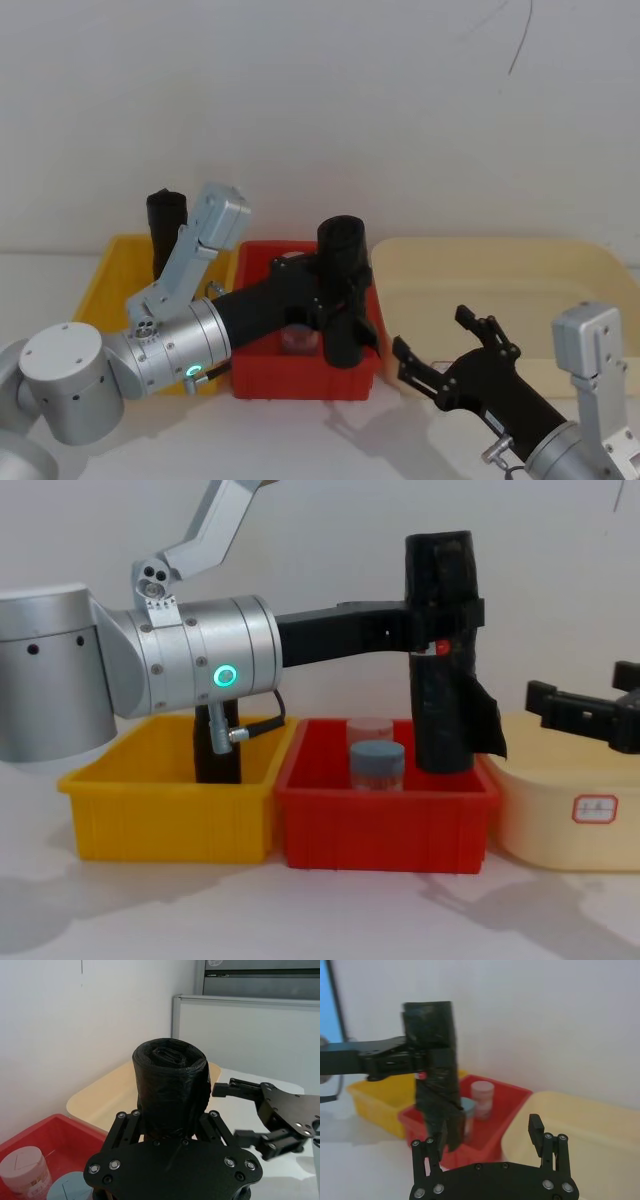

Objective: Pick up the garbage bag with the one hand and transfer it to the other hand.

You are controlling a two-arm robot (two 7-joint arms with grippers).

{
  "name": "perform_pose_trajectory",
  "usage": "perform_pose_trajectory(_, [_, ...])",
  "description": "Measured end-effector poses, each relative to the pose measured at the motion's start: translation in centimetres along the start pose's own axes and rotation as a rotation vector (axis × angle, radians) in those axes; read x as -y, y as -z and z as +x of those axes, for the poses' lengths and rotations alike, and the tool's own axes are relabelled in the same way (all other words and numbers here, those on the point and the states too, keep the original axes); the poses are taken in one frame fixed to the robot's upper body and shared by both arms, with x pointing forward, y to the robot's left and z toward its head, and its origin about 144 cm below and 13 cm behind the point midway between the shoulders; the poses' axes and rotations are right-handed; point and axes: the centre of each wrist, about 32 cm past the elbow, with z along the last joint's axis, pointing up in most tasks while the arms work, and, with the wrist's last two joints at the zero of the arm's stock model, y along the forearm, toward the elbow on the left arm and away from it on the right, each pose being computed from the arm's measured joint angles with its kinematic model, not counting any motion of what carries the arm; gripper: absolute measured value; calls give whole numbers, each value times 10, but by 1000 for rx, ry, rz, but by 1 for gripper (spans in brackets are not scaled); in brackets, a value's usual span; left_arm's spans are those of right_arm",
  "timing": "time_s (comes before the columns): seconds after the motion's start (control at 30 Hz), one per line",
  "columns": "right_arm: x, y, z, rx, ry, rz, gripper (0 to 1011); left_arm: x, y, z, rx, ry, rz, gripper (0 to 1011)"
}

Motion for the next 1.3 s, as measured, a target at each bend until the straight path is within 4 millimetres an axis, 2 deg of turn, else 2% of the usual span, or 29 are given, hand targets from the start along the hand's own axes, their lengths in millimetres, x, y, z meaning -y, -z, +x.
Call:
perform_pose_trajectory(0.57, [-7,-1,2,-5,-164,-15,1000,0,0,0,1,0,1,393])
perform_pose_trajectory(1.0, [-16,7,5,-34,-151,-41,1000,0,0,0,0,0,1,393])
perform_pose_trajectory(1.3, [-28,16,9,-62,-131,-58,1000,0,0,0,0,0,1,393])
